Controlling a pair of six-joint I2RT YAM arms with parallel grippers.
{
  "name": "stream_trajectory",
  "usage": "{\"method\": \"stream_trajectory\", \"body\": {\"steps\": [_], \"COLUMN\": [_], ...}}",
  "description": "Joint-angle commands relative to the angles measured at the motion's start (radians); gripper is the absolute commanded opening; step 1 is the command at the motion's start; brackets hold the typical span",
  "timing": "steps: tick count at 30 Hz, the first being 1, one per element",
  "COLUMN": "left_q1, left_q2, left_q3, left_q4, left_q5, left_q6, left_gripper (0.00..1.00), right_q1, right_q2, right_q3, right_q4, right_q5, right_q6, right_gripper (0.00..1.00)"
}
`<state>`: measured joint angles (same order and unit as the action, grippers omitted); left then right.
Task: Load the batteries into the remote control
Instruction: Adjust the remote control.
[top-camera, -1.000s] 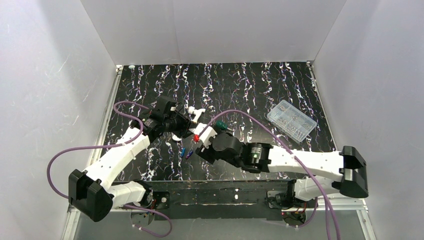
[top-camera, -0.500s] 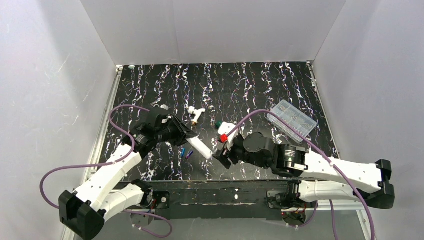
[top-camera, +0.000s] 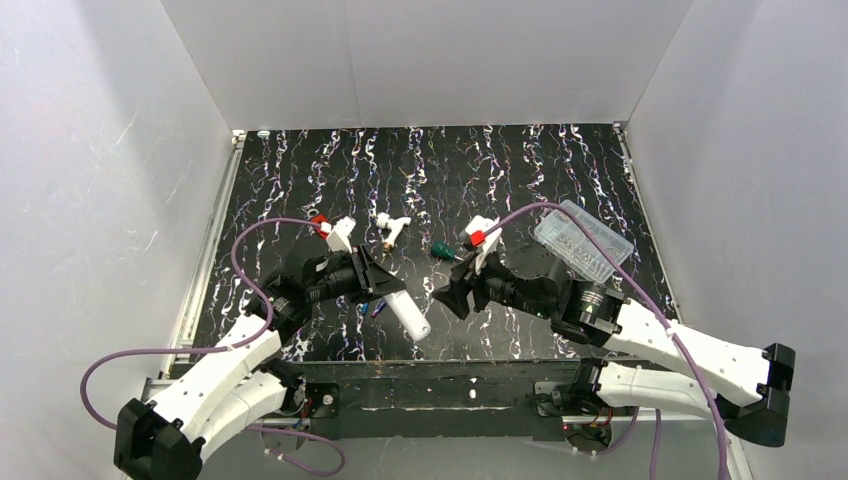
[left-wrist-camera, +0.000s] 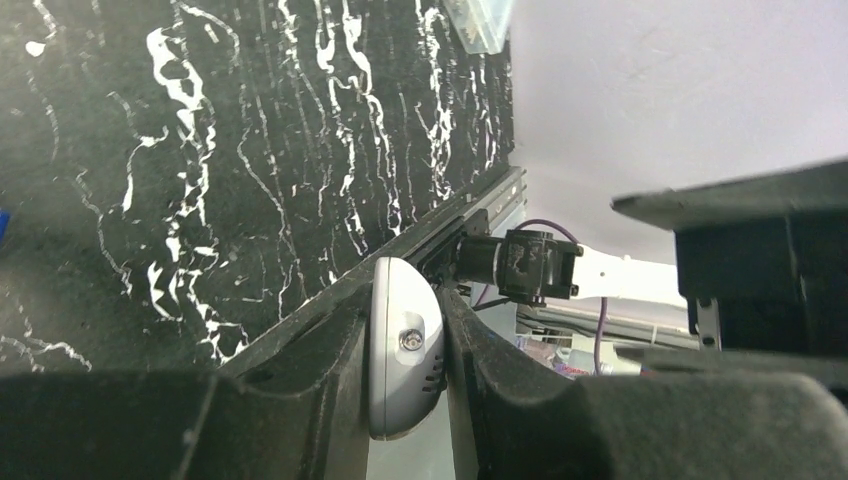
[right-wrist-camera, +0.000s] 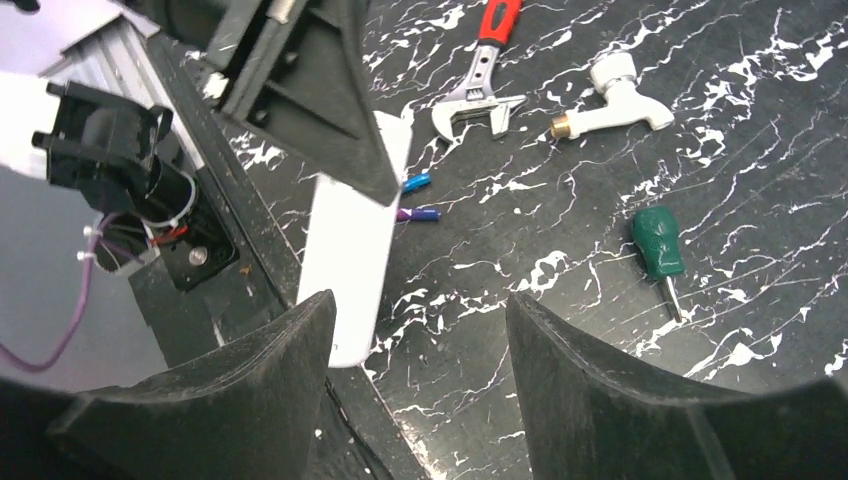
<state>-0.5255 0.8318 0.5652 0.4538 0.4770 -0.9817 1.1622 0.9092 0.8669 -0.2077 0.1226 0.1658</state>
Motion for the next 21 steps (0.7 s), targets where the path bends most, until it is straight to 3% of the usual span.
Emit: {"method": "stream_trajectory", "body": {"steps": [1,5,11,21], "left_q1": [0.001,0.001,0.001,0.001], "left_q2": [-0.040,-0.047,-0.032,-0.051], "left_q3": [-0.018,-0.041,-0.038,0.056], "left_q4": [0.164,0.244,0.304,0.022], "left_q5": [0.119,0.154,0.173,0.055], "left_q6": [0.055,0.056,0.044,0.118], "left_gripper": [0.00,0.00,0.00,0.00], "right_q1": [-0.062,-0.068,-0.068,-0.066], "right_q2": [-0.067,-0.113,-0.048,0.111], "right_q3": [-0.060,-0.140,-0.111,0.003], "right_q4": [0.160,0.279,0.244,0.135], "right_q5": [-0.089,-0.183,-0.249,-0.191], "right_q6": [0.097,0.066,0.066,0.094], "right_gripper": [0.70,0.74,0.81,0.85]}}
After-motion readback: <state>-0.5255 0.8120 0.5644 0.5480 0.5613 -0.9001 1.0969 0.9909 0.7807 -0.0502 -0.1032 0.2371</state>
